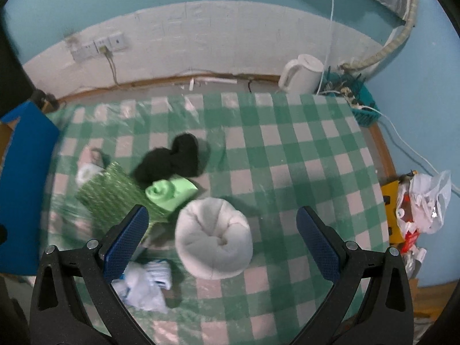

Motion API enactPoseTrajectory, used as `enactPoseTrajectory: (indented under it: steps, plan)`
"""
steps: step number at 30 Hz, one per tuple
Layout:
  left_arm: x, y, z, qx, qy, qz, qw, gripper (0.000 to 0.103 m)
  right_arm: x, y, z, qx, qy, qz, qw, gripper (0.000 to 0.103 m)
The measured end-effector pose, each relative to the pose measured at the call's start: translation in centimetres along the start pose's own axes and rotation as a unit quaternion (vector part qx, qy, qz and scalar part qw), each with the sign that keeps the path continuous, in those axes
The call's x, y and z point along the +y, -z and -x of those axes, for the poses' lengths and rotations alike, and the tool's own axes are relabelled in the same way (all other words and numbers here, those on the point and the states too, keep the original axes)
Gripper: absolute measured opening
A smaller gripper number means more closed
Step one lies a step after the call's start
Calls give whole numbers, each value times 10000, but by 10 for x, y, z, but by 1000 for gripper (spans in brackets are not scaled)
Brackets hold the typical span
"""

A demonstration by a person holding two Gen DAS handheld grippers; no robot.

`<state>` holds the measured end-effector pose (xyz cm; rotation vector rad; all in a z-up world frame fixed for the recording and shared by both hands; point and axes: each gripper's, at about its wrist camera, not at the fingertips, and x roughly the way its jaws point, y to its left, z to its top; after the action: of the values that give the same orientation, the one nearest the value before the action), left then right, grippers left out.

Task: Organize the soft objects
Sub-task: 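Reach the right gripper to the white towel roll while the left gripper reaches the white plastic bag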

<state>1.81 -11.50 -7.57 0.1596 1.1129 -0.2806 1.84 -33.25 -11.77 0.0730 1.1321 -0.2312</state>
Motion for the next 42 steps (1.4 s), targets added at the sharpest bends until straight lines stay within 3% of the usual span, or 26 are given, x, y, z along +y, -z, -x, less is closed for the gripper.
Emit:
enactPoseTrajectory:
  steps: [10,14,24,31,42]
  plan:
    - [-16,-2,-38,99,253,102,9996,100,3,6,-40,421,42,245,9988,101]
    - [-30,3,-54,401,138,-95,9991,100,5,11,-49,565,66,362,9977,101]
    - [-57,13,-68,512,348,-581,9964,100,13,18,-66,742,-80,497,9960,101]
    - [-67,19,-73,551,343,-830,9944,100,26,26,-75,955,-287,805,9918,82]
    - [-77,21,-79,629,591,-957,9917,89,20,35,-58,1163,-152,643,9910,74]
